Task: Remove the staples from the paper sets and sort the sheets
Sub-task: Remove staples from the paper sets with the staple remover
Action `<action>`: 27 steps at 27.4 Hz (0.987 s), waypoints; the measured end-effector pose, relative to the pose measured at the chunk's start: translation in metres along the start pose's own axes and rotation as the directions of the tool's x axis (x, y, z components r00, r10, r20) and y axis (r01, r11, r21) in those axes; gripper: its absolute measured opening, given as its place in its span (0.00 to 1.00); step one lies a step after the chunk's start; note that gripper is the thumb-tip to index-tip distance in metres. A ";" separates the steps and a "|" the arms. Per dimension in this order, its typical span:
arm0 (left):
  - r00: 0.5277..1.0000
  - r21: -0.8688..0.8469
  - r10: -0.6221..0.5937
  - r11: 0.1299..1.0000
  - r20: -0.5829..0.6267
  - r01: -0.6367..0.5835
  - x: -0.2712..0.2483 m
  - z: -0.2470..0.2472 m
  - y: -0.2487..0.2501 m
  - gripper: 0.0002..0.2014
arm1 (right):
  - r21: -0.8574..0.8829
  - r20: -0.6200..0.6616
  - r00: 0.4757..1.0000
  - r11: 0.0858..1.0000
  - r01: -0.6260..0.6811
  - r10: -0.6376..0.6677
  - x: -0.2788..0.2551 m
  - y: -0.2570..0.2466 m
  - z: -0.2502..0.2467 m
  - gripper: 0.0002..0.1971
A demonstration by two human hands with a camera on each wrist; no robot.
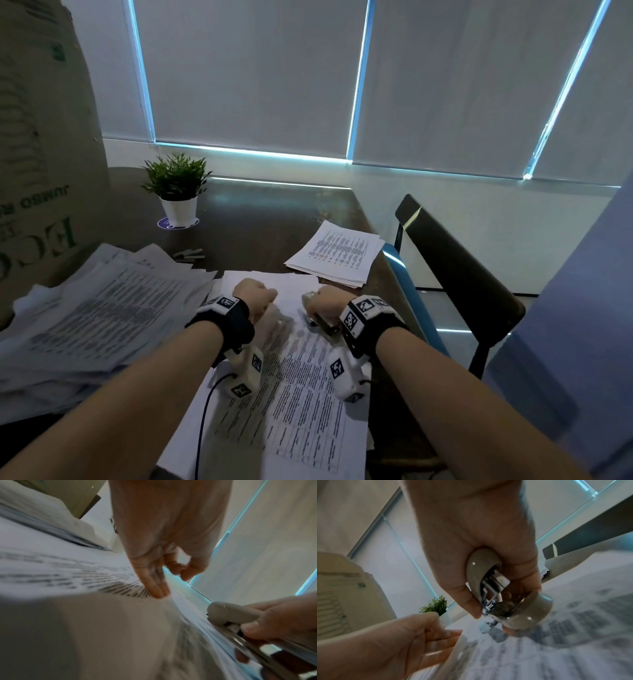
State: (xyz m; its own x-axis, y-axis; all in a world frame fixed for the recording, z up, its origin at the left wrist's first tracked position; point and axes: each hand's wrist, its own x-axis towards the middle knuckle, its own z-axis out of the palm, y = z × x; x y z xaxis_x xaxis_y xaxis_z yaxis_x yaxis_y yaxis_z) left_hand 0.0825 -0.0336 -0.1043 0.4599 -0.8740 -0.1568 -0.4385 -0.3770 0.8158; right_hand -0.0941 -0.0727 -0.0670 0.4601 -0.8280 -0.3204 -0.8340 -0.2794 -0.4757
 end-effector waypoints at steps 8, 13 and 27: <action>0.967 0.226 -0.080 0.974 0.243 0.024 -0.016 0.011 0.023 0.16 | 0.043 0.035 0.999 0.999 0.018 -0.020 0.002 -0.001 -0.001 0.09; 0.964 0.469 -0.055 0.880 0.260 -0.077 -0.025 0.021 0.047 0.27 | 0.226 -0.035 0.999 0.974 0.023 -0.015 0.006 0.017 0.010 0.17; 0.950 -0.016 -0.163 0.985 0.267 0.174 -0.027 0.006 0.037 0.21 | 0.776 -0.090 0.994 0.630 0.031 0.062 0.000 0.037 0.000 0.16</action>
State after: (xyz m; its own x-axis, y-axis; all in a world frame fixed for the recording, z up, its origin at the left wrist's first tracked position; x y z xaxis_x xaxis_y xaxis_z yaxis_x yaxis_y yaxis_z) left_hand 0.0496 -0.0252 -0.0733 0.3025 -0.8504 -0.4305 -0.3396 -0.5182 0.7850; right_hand -0.1245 -0.0834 -0.0843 0.3787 -0.8839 -0.2743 -0.2753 0.1754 -0.9452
